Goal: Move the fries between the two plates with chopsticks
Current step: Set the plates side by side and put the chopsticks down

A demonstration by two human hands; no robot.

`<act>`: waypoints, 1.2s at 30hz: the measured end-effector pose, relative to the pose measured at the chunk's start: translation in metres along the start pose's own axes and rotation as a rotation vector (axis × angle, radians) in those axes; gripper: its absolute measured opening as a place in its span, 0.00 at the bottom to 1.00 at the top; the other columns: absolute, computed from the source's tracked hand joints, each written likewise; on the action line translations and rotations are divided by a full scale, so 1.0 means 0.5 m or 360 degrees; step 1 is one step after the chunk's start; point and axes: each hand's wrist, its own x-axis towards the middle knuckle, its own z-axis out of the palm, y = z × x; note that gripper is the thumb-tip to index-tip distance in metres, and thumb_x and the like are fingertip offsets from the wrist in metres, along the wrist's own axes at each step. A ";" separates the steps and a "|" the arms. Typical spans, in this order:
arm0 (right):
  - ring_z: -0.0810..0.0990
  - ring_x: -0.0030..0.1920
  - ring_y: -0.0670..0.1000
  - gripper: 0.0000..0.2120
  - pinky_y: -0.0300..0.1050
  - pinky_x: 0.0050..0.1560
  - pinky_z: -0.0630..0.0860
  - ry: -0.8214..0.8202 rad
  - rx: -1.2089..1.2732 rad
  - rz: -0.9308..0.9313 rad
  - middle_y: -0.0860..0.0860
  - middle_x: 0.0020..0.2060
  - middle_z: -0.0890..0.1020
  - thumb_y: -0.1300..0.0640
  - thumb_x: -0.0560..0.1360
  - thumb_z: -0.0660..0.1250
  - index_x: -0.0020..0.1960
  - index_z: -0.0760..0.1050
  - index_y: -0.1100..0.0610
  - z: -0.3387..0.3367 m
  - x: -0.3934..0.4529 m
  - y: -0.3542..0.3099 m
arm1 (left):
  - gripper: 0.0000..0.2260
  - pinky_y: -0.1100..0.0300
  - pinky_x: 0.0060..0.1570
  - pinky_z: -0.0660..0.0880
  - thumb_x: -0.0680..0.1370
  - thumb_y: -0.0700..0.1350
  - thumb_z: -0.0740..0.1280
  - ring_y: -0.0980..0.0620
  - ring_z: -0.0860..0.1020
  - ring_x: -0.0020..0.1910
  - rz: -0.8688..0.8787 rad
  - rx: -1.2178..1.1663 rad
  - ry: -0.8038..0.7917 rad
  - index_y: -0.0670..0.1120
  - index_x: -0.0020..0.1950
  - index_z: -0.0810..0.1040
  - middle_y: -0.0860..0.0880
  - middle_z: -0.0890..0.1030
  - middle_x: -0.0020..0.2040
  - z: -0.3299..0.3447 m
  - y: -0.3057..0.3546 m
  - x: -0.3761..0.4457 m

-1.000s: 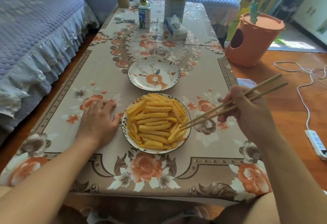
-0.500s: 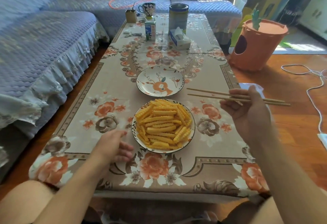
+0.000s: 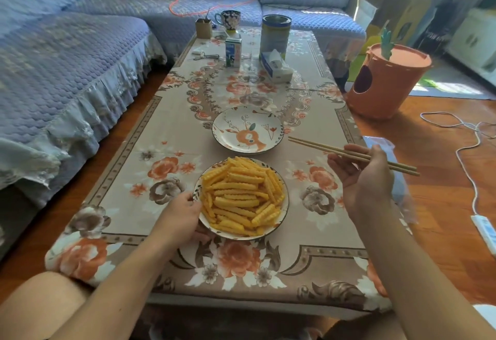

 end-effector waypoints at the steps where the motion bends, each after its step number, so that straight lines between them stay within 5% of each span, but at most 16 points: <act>1: 0.84 0.36 0.55 0.23 0.49 0.44 0.85 0.0073 -0.0033 0.0007 0.54 0.30 0.82 0.47 0.85 0.55 0.44 0.78 0.61 0.008 0.007 -0.003 | 0.11 0.46 0.37 0.84 0.86 0.44 0.57 0.39 0.86 0.37 -0.0005 0.0033 0.0023 0.43 0.56 0.79 0.41 0.86 0.41 -0.023 -0.007 0.001; 5: 0.76 0.32 0.50 0.18 0.45 0.40 0.77 0.0411 -0.0250 0.0009 0.49 0.29 0.75 0.49 0.83 0.56 0.36 0.70 0.53 0.064 0.068 -0.030 | 0.11 0.48 0.35 0.83 0.86 0.44 0.58 0.38 0.85 0.36 -0.0109 -0.0002 0.0207 0.44 0.56 0.80 0.39 0.86 0.39 -0.127 -0.041 0.001; 8: 0.71 0.24 0.48 0.13 0.46 0.31 0.81 0.0127 -0.0532 0.0336 0.53 0.35 0.72 0.55 0.85 0.55 0.44 0.70 0.57 0.124 0.128 0.004 | 0.11 0.51 0.31 0.82 0.86 0.43 0.58 0.39 0.85 0.34 -0.0178 -0.0091 0.0340 0.44 0.55 0.80 0.38 0.85 0.41 -0.186 -0.062 0.015; 12: 0.73 0.16 0.46 0.12 0.37 0.18 0.71 -0.0376 -0.1274 0.0798 0.60 0.42 0.81 0.61 0.86 0.53 0.62 0.70 0.66 0.191 0.144 0.125 | 0.10 0.51 0.31 0.82 0.86 0.43 0.60 0.37 0.86 0.37 -0.0188 -0.0229 0.0374 0.45 0.56 0.81 0.37 0.86 0.44 -0.214 -0.064 0.034; 16: 0.83 0.24 0.51 0.16 0.36 0.17 0.70 -0.0361 -0.1312 0.0779 0.57 0.44 0.81 0.64 0.84 0.48 0.67 0.69 0.64 0.247 0.165 0.193 | 0.10 0.52 0.31 0.81 0.84 0.40 0.61 0.39 0.85 0.36 -0.0112 -0.0215 0.0412 0.43 0.54 0.82 0.39 0.86 0.42 -0.218 -0.048 0.061; 19: 0.78 0.27 0.51 0.21 0.37 0.17 0.70 -0.0282 -0.1433 0.0635 0.57 0.43 0.80 0.66 0.82 0.46 0.71 0.67 0.64 0.254 0.189 0.208 | 0.08 0.53 0.31 0.82 0.84 0.40 0.62 0.40 0.86 0.36 -0.0091 -0.0262 0.0426 0.43 0.54 0.81 0.41 0.86 0.39 -0.216 -0.035 0.089; 23: 0.71 0.17 0.47 0.18 0.36 0.16 0.68 -0.0133 -0.1425 0.0654 0.57 0.40 0.78 0.66 0.82 0.47 0.65 0.70 0.64 0.170 0.193 0.164 | 0.10 0.53 0.30 0.81 0.85 0.41 0.60 0.38 0.86 0.37 -0.0092 -0.0331 0.0363 0.43 0.56 0.82 0.38 0.86 0.44 -0.206 -0.012 0.140; 26: 0.76 0.19 0.50 0.16 0.36 0.15 0.65 -0.0043 -0.1429 0.0725 0.64 0.44 0.84 0.66 0.82 0.47 0.63 0.69 0.66 0.100 0.187 0.130 | 0.10 0.56 0.30 0.80 0.84 0.44 0.62 0.41 0.86 0.36 -0.0067 -0.0334 0.0307 0.44 0.58 0.82 0.39 0.86 0.47 -0.186 0.019 0.190; 33: 0.67 0.16 0.46 0.15 0.37 0.17 0.67 -0.0005 -0.1342 0.0749 0.66 0.56 0.83 0.65 0.82 0.49 0.64 0.70 0.63 0.057 0.145 0.111 | 0.11 0.57 0.33 0.81 0.81 0.43 0.66 0.43 0.86 0.41 -0.0021 -0.0367 0.0169 0.47 0.61 0.82 0.41 0.86 0.49 -0.128 0.071 0.263; 36: 0.66 0.18 0.46 0.12 0.36 0.17 0.68 -0.0016 -0.1320 0.0825 0.64 0.45 0.86 0.60 0.84 0.53 0.54 0.74 0.63 0.049 0.111 0.094 | 0.09 0.51 0.48 0.82 0.83 0.46 0.63 0.42 0.84 0.45 -0.0057 -0.0531 0.0157 0.45 0.54 0.81 0.39 0.85 0.52 -0.122 0.065 0.251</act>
